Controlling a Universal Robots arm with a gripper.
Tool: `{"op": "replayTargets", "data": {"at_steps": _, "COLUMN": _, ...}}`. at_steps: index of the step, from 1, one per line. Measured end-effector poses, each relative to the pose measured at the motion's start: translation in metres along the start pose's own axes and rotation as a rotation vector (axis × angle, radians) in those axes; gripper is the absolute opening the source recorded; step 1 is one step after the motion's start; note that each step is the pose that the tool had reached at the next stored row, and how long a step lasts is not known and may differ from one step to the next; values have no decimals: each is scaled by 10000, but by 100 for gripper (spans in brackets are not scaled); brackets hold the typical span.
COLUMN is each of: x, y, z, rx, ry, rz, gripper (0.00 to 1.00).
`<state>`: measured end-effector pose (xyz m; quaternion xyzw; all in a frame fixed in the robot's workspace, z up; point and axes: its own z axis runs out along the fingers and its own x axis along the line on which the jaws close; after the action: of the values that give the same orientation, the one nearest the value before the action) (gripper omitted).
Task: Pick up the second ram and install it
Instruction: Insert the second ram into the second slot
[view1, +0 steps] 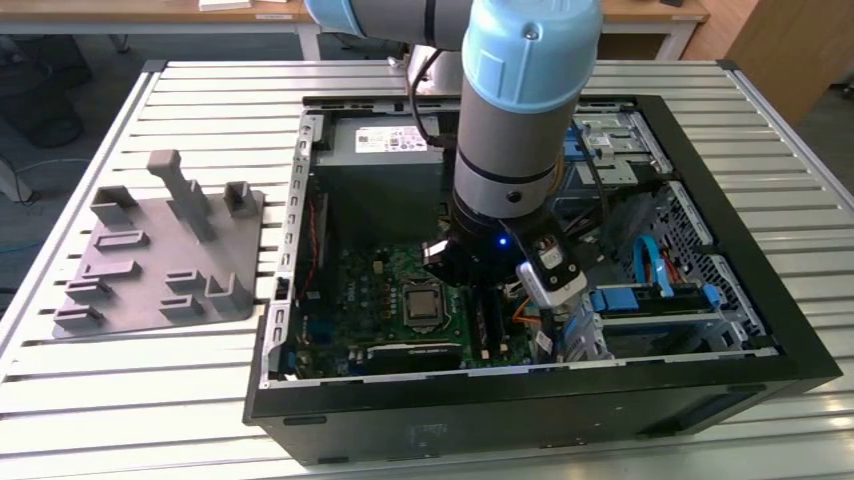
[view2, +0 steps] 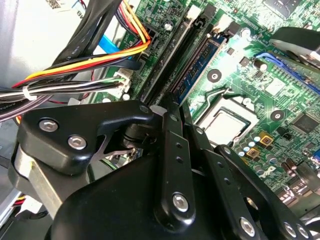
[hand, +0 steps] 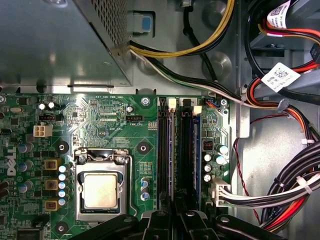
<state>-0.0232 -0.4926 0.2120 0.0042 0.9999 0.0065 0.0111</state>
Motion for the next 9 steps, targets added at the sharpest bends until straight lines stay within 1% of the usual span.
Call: {"op": "replayTargets", "data": {"at_steps": 9, "x": 0, "y": 0, "z": -18, "rx": -6, "ry": -1, "rz": 24, "gripper": 14}}
